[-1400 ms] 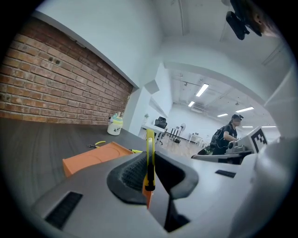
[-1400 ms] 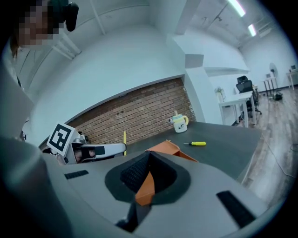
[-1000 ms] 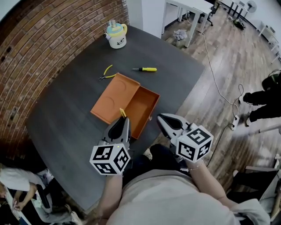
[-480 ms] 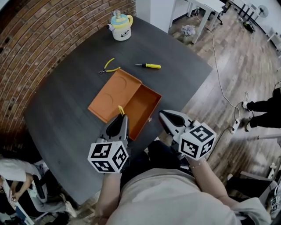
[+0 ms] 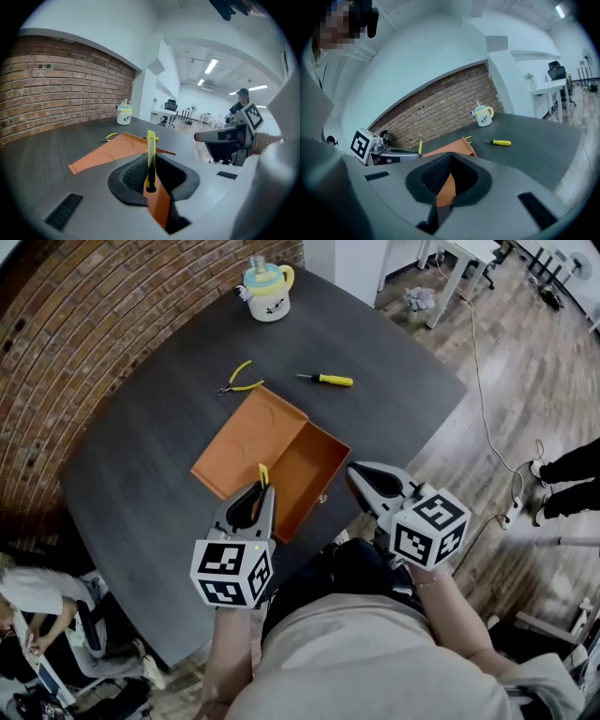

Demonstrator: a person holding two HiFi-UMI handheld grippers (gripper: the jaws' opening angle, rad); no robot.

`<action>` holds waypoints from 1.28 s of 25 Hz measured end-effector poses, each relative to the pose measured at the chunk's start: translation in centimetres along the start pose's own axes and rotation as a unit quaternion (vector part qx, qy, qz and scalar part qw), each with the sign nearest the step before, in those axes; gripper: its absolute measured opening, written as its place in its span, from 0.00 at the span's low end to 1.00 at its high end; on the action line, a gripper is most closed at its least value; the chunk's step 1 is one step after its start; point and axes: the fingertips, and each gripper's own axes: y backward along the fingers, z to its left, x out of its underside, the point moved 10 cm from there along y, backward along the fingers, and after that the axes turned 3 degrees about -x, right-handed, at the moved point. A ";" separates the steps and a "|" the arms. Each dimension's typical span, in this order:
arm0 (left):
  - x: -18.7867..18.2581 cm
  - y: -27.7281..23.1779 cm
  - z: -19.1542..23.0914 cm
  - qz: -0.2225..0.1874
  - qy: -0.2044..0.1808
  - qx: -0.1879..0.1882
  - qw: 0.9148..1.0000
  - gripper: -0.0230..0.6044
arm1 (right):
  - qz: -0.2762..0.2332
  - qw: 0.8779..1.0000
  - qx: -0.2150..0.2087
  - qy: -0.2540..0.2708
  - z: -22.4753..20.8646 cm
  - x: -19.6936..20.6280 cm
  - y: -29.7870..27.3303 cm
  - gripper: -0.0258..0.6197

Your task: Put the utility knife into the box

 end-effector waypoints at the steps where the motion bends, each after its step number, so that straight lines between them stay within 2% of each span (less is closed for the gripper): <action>1: 0.0 -0.2 -0.1 0.006 -0.010 0.000 1.000 0.14 | 0.000 1.000 -0.002 -0.003 -0.2 0.0 0.0 0.05; 8: 0.4 -2.1 -0.7 0.042 -0.051 0.005 0.998 0.14 | 0.023 1.000 -0.011 -0.009 -0.6 0.7 -0.6 0.05; 13: 1.1 -3.5 -1.3 0.072 -0.079 0.012 0.994 0.14 | 0.029 0.999 -0.018 -0.033 -1.2 1.3 -0.8 0.05; 19: 2.0 -5.4 -2.2 0.116 -0.090 0.029 0.989 0.14 | 0.032 0.997 -0.010 -0.070 -2.9 1.9 -0.9 0.05; 25: 2.9 -6.9 -2.6 0.157 -0.131 0.034 0.978 0.14 | 0.028 0.995 -0.014 -0.096 -3.6 2.4 -1.1 0.05; 29: 3.7 -7.9 -3.0 0.194 -0.192 0.027 0.962 0.14 | 0.032 0.994 -0.011 -0.105 -4.0 2.8 -1.0 0.05; 32: 4.1 -8.8 -3.2 0.207 -0.203 0.029 0.957 0.14 | 0.034 0.993 -0.007 -0.112 -4.4 3.1 -0.9 0.05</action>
